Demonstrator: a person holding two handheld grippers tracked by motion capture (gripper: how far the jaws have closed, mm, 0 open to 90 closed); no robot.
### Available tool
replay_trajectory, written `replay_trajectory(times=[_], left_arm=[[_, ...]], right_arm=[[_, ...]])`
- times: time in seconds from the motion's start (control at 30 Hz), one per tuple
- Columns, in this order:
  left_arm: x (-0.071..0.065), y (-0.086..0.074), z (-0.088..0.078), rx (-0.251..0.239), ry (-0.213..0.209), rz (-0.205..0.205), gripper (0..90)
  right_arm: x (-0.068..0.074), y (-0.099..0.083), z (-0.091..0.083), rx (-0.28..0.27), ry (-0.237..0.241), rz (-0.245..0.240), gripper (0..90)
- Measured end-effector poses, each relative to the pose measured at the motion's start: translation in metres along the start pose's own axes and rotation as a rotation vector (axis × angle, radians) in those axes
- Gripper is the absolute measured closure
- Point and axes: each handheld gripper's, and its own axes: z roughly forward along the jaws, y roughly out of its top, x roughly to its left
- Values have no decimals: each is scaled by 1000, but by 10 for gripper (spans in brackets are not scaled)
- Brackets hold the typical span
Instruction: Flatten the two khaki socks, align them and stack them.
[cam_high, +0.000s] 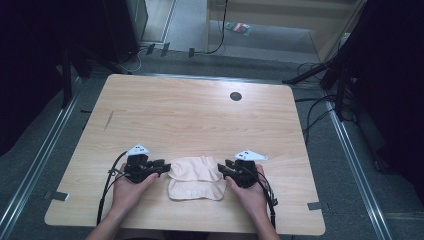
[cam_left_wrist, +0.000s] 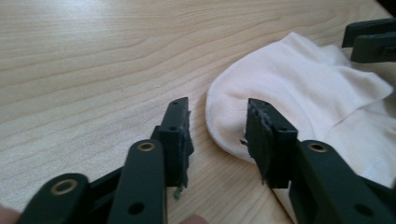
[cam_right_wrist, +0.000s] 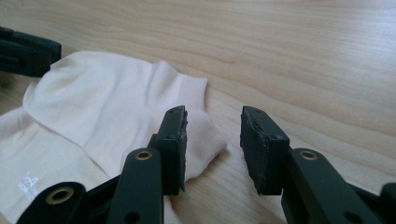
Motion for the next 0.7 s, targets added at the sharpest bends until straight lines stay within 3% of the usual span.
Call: replay_trajectory(times=[0.1,0.23,0.33,0.5,0.7], left_arm=[[-3,-1,1,9,14,25,672],[-8,-3,3,15,42,58,823],[-8,-3,3,14,47,65,897],[-9,-5,2,15,39,70,900],[-11,-4,-2,-7,19,83,900]], right_arm=[[2,-3,4,21,-18,-31,634],[5,-6,6,30,-42,-69,680],[7,-7,7,28,-47,-101,719],[10,-8,8,30,-50,-123,867],[11,-4,4,10,-37,-90,892]])
